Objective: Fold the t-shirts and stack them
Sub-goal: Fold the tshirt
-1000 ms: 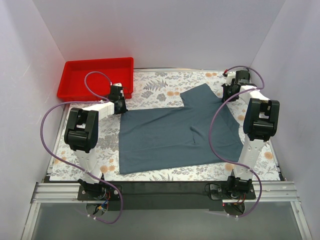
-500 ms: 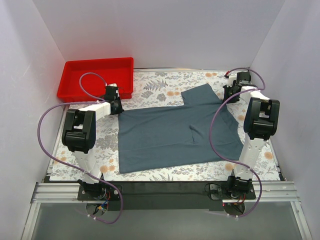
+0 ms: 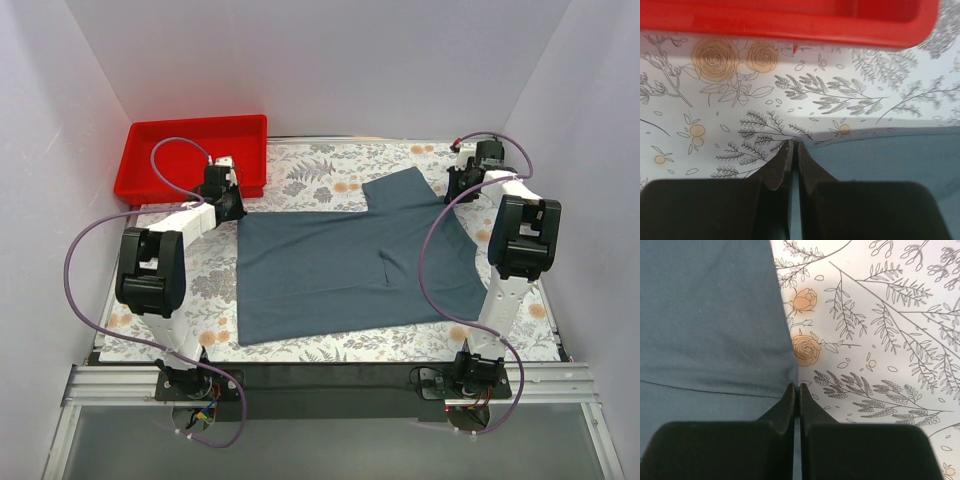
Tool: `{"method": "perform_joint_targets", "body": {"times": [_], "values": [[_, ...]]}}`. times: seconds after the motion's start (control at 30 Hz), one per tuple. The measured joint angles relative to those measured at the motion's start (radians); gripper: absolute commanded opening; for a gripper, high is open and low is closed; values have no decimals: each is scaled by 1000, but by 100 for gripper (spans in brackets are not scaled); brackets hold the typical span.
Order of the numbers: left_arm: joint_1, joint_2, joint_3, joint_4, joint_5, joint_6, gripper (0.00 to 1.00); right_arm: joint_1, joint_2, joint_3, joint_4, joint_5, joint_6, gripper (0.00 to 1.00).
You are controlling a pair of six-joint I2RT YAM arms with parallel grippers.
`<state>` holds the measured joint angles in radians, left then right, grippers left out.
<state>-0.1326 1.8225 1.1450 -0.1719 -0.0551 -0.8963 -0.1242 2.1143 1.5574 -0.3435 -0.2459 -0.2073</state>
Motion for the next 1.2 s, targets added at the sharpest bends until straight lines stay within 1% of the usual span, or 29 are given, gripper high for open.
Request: {"method": "perform_joint_targets", "body": {"times": [0.17, 0.43, 0.7, 0.93, 1.2], "values": [[0, -55, -6, 1, -1, -1, 0, 0, -26, 6, -1, 0, 0, 1], [0, -85, -49, -13, -1, -5, 0, 0, -74, 4, -1, -7, 0, 1], [0, -162, -73, -51, 5, -29, 0, -6, -156, -46, -4, -8, 7, 1], [0, -211, -91, -89, 13, -50, 0, -11, -235, -142, 6, -2, 32, 1], [0, -284, -150, -180, 13, -83, 0, -18, -382, -301, 34, 36, 67, 1]]}}
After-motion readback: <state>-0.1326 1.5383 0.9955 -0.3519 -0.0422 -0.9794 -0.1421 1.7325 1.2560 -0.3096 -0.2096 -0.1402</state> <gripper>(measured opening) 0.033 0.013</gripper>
